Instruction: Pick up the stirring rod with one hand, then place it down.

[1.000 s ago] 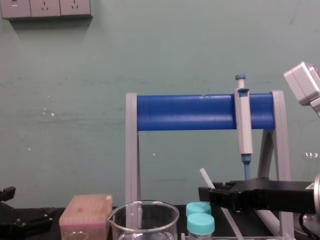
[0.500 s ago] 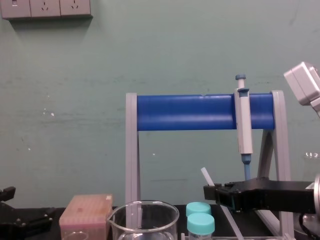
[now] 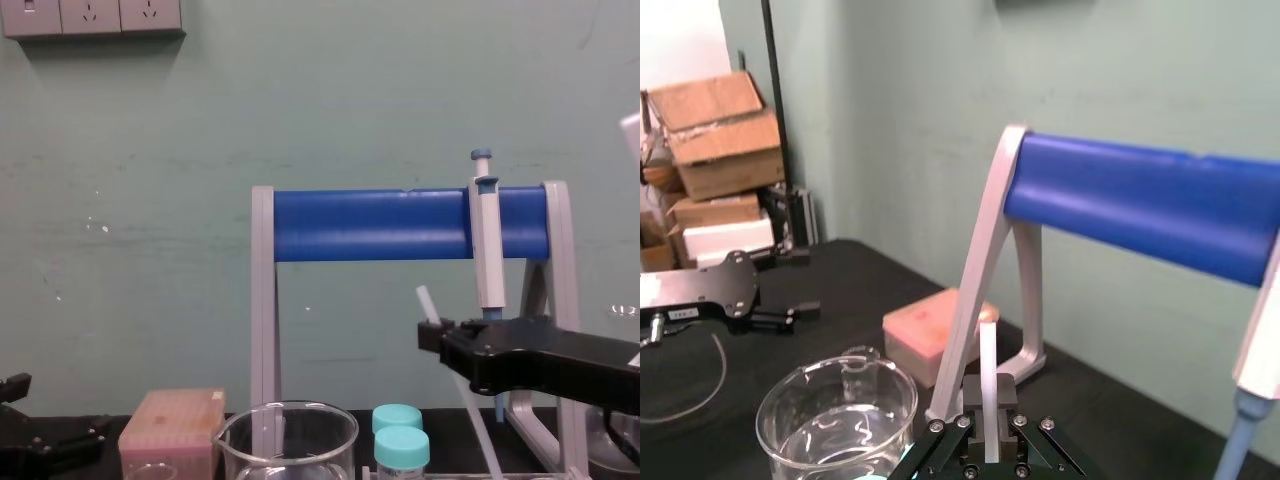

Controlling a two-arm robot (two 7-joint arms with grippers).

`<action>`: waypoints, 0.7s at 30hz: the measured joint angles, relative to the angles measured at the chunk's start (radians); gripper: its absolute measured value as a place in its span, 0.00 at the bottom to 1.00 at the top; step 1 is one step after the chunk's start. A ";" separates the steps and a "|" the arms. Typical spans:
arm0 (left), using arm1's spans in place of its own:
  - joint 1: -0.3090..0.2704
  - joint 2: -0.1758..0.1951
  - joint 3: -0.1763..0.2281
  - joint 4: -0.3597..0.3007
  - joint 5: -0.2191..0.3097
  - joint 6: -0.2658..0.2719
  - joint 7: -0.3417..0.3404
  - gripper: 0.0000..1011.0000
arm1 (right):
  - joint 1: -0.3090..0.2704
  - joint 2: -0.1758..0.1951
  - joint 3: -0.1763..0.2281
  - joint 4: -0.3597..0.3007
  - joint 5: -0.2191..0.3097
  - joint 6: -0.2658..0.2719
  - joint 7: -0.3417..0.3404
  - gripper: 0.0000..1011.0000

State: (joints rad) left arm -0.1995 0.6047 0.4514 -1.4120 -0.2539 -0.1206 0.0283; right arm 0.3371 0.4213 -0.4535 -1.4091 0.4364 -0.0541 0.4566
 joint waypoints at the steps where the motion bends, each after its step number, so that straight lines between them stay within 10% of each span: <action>1: 0.000 0.000 0.000 0.000 0.000 0.000 0.000 0.99 | -0.005 0.000 0.003 -0.001 -0.002 -0.011 0.001 0.07; 21: 0.000 0.000 0.000 0.000 0.000 0.000 0.000 0.99 | -0.097 -0.013 0.142 -0.099 0.099 -0.172 0.071 0.07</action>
State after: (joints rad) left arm -0.1995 0.6047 0.4514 -1.4120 -0.2539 -0.1205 0.0283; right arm 0.2399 0.4081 -0.3112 -1.5085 0.5350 -0.2260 0.5280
